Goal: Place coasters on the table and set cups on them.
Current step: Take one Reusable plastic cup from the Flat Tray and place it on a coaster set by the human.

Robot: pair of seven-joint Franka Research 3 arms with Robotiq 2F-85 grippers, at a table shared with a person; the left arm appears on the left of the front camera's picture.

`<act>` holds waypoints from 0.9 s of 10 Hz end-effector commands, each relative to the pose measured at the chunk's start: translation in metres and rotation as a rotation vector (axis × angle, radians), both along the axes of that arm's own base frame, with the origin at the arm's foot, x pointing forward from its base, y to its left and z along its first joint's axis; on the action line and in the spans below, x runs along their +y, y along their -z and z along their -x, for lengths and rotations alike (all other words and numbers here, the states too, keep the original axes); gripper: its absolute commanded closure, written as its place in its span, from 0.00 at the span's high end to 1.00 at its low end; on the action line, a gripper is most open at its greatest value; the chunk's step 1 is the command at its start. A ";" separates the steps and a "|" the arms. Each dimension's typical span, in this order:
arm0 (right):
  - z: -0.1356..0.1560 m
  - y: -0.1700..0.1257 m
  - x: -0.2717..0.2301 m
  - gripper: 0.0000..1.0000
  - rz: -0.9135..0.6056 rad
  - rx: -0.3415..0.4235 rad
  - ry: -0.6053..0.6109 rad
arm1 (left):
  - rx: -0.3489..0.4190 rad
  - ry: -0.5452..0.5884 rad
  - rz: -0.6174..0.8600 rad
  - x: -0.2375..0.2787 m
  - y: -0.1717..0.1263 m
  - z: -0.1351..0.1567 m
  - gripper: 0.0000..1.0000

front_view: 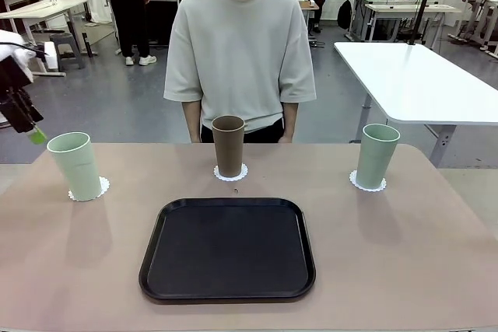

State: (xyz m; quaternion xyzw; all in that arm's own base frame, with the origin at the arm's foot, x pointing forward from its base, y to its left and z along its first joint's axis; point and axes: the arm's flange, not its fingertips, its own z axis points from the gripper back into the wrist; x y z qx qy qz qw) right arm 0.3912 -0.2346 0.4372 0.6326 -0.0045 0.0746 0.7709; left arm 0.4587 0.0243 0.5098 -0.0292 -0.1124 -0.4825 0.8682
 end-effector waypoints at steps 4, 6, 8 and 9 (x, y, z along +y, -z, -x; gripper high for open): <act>-0.001 -0.002 0.000 1.00 -0.006 0.004 0.009 | 0.237 -0.267 -0.040 -0.025 -0.018 0.023 1.00; -0.001 -0.002 0.000 1.00 -0.006 0.004 0.009 | 0.214 -0.262 -0.069 -0.025 -0.007 0.021 1.00; -0.001 -0.002 0.000 1.00 -0.006 0.004 0.009 | 0.214 -0.262 -0.069 -0.025 -0.007 0.021 1.00; -0.001 -0.002 0.000 1.00 -0.006 0.004 0.009 | 0.214 -0.262 -0.069 -0.025 -0.007 0.021 1.00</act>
